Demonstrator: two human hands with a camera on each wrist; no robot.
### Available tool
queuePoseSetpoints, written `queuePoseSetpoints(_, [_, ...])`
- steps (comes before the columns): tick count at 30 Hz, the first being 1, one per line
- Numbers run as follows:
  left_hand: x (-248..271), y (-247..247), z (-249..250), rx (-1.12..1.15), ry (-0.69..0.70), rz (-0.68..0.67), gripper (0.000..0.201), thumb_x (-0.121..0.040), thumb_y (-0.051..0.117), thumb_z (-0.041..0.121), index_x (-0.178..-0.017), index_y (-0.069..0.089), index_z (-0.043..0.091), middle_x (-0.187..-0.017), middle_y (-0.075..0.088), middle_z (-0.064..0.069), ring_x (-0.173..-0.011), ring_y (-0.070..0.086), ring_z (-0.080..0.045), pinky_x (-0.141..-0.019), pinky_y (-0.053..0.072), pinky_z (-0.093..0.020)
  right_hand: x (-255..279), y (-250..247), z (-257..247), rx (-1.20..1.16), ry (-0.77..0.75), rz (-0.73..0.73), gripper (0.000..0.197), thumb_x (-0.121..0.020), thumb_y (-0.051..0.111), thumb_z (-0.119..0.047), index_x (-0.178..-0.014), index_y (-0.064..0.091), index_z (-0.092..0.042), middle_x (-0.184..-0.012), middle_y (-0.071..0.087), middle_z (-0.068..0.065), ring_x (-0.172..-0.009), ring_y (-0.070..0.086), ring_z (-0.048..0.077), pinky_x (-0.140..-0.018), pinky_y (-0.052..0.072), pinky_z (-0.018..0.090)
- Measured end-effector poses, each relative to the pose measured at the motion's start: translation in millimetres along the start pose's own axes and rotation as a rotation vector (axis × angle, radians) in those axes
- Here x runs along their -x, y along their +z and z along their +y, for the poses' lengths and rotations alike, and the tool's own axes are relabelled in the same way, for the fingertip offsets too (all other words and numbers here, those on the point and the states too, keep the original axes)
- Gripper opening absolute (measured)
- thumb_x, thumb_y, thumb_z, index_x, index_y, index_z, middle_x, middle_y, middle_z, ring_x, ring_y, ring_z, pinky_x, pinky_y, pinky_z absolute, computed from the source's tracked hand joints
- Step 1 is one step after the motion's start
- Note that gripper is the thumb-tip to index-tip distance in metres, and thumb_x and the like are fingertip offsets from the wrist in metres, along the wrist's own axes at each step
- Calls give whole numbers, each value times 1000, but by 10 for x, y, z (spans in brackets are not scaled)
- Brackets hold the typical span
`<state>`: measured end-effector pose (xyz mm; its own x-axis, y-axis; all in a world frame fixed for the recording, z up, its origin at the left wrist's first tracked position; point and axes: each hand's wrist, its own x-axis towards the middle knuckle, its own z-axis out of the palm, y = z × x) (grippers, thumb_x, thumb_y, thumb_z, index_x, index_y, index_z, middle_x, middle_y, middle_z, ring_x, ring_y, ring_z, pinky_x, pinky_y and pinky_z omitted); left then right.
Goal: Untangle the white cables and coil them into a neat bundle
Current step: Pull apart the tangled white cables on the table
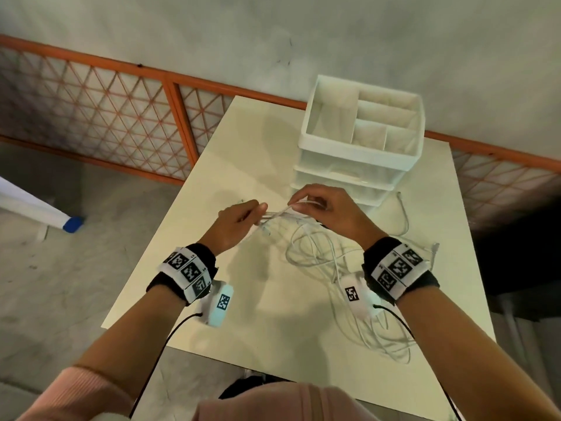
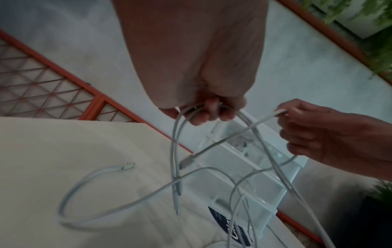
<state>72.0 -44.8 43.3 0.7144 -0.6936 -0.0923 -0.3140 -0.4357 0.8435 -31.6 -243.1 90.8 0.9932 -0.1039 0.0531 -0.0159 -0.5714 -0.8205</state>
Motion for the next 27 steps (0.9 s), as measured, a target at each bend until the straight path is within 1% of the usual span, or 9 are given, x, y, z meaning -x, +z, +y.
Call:
queuePoseSetpoints(2, [-48,-12,-114,-47,-51,73,43,-97,38,46,-64,44,19,-61,43,7,-57,43,-1,-75,35,-32,23,-117,-52,-87,26,-56,8,-88,66,-16,-93,70,-12,-86,69,-2,-72,59,6,-72,46,18])
queuePoseSetpoints(5, [-17,6,-207,-96,-95,98,34,-80,32,62,-70,50,34,-84,53,11,-88,58,-16,-98,38,-49,41,-291,-127,-198,7,11,8,-92,60,-9,-96,66,-5,-79,64,2,-74,58,13,-73,48,26])
queuePoseSetpoints(7, [47,34,-109,-29,-50,65,33,-85,28,63,-89,56,46,-105,56,14,-108,56,-14,-106,34,-47,34,-375,-179,-284,-2,104,8,-94,55,-7,-97,62,-3,-71,59,4,-66,54,13,-65,45,24])
queuePoseSetpoints(9, [91,83,127,196,32,-23,44,-98,21,54,-111,60,39,-121,60,14,-120,51,-4,-111,32,-35,25,-400,-222,-306,-12,141,7,-95,54,-7,-96,60,-6,-67,56,5,-63,52,13,-61,44,22])
queuePoseSetpoints(12, [70,142,512,323,131,-104,41,-103,25,35,-119,57,16,-109,66,6,-104,58,5,-93,40,-12,6,-332,-242,-260,-5,117,8,-94,56,-11,-98,61,-6,-65,57,5,-60,53,10,-61,45,21])
queuePoseSetpoints(16, [-10,182,699,303,285,41,27,-101,32,23,-81,48,16,-70,47,0,-65,47,-11,-72,41,-26,67,-267,-146,-247,37,118,13,-92,60,-17,-94,62,-4,-65,59,5,-61,55,14,-61,48,23])
queuePoseSetpoints(21, [38,131,859,305,357,178,29,-102,29,25,-78,42,14,-68,37,-11,-56,34,-18,-58,40,-38,225,-133,281,-44,192,-144,22,-93,58,-23,-93,65,-3,-89,70,1,-83,65,6,-82,47,19])
queuePoseSetpoints(23, [55,98,991,404,397,236,28,-103,27,24,-79,40,15,-64,39,1,-50,32,-12,-50,36,-38,305,-34,551,132,243,-312,21,-96,54,-22,-97,67,-6,-103,70,3,-94,62,9,-84,42,15])
queuePoseSetpoints(27, [-34,-82,1052,584,375,405,30,-104,25,23,-77,37,19,-60,32,14,-48,23,-4,-46,22,-23,586,118,1038,289,388,-356,17,-98,49,-24,-89,63,-20,-104,69,-3,-107,60,21,-104,38,42])
